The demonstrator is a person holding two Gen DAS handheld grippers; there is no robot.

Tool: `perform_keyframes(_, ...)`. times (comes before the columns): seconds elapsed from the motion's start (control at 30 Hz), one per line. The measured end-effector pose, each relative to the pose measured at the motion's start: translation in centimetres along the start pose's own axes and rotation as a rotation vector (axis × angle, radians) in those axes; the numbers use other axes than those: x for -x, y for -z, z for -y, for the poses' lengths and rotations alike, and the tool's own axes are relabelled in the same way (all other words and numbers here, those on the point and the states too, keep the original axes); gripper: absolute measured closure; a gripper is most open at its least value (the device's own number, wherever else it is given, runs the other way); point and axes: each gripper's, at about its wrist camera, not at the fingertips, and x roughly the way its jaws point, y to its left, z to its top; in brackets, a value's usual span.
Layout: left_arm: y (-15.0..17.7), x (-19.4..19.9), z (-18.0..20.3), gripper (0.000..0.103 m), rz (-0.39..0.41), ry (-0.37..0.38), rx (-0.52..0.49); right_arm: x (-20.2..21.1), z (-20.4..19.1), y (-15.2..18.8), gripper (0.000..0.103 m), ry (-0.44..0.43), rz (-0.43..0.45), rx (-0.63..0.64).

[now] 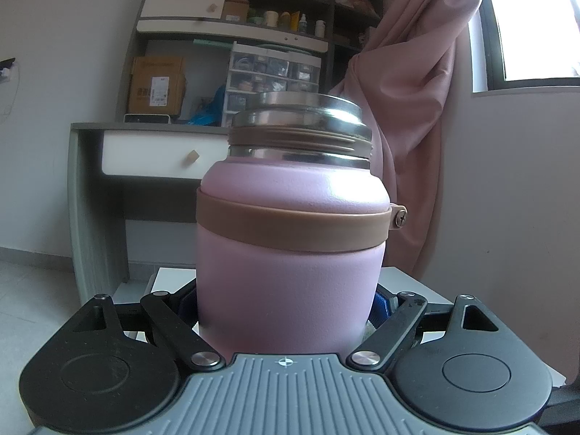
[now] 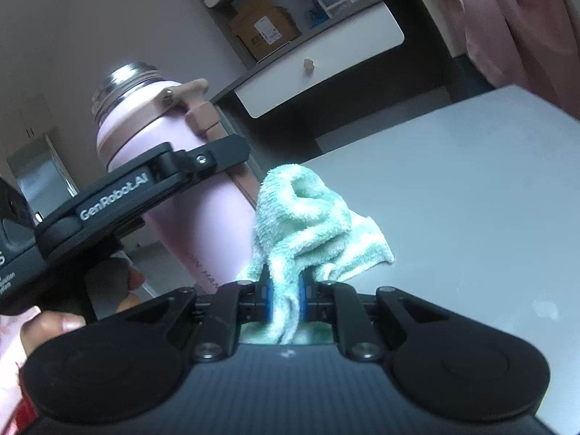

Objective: Clean container
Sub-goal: 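Bring the towel in the right gripper against the bottle held by the left gripper, then wipe the bottle side with the towel in the right gripper while the left gripper holds it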

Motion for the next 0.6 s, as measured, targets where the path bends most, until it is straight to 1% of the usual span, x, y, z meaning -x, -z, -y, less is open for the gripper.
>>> perform_keyframes(0.03, 0.2, 0.0, 0.0, 0.018, 0.0, 0.0, -0.001, 0.2, 0.1, -0.1, 0.09, -0.014, 0.006, -0.019)
perform_keyframes(0.17, 0.1, 0.0, -0.1, 0.018, 0.0, 0.0, 0.0, 1.6, 0.9, -0.9, 0.09, -0.14, 0.057, -0.12)
perform_keyframes(0.23, 0.1, 0.0, -0.2, 0.018, -0.001, -0.001, 0.001, 2.0, 0.9, -1.2, 0.09, -0.186, 0.078, -0.136)
perform_keyframes(0.27, 0.1, 0.0, -0.2, 0.018, -0.001, -0.001, 0.001, 2.0, 0.8, -1.3, 0.09, -0.196, 0.082, -0.137)
perform_keyframes(0.6, 0.4, 0.3, -0.6, 0.018, 0.0, 0.0, -0.001, 0.4, 1.1, -0.3, 0.09, -0.131, 0.04, -0.123)
